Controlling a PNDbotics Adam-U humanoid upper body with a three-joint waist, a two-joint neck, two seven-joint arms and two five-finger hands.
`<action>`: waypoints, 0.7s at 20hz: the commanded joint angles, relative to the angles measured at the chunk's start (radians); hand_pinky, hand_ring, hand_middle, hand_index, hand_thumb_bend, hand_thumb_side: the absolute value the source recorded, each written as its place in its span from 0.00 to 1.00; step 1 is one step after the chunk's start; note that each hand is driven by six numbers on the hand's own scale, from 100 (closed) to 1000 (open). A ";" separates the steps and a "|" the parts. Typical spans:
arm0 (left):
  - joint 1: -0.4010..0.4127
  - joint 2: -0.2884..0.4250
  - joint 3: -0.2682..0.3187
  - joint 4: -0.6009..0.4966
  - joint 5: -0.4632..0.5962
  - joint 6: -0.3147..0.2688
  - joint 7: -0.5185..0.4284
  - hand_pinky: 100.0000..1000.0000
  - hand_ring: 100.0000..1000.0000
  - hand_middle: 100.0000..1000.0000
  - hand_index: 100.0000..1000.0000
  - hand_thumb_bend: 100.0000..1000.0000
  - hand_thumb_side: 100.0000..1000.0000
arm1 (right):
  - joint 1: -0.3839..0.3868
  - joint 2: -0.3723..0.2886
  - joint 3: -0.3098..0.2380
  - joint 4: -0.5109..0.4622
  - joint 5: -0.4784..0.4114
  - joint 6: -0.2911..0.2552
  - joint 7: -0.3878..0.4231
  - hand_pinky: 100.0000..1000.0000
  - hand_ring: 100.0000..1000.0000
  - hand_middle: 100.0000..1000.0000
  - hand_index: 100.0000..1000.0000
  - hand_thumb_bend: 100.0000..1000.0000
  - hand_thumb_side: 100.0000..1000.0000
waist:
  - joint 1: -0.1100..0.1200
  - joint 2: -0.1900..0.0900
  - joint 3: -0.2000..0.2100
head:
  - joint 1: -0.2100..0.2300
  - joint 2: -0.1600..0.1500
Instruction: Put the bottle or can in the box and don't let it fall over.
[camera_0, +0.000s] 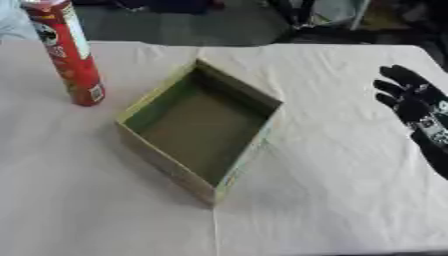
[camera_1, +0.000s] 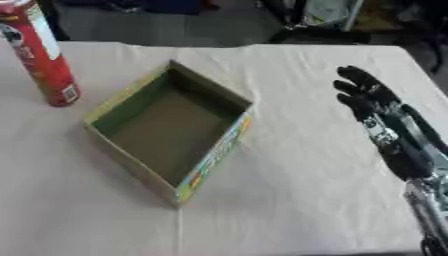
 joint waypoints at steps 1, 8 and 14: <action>-0.020 0.026 0.008 0.006 -0.012 -0.010 -0.002 1.00 1.00 1.00 0.96 0.23 0.64 | -0.007 -0.018 -0.005 -0.019 0.010 -0.001 0.003 1.00 1.00 1.00 1.00 0.00 0.69 | 0.007 -0.005 0.005 | 0.010 0.013; -0.020 0.028 0.010 -0.003 -0.008 -0.017 -0.011 1.00 1.00 1.00 0.96 0.23 0.65 | 0.015 -0.018 -0.015 -0.019 0.040 -0.016 -0.009 1.00 1.00 1.00 1.00 0.00 0.70 | 0.009 0.006 0.039 | 0.024 -0.002; -0.040 0.029 -0.002 -0.010 -0.014 -0.021 -0.031 1.00 1.00 1.00 0.96 0.24 0.65 | 0.031 -0.004 -0.016 -0.019 0.071 -0.020 -0.017 1.00 1.00 1.00 1.00 0.00 0.71 | 0.012 0.014 0.028 | 0.023 -0.021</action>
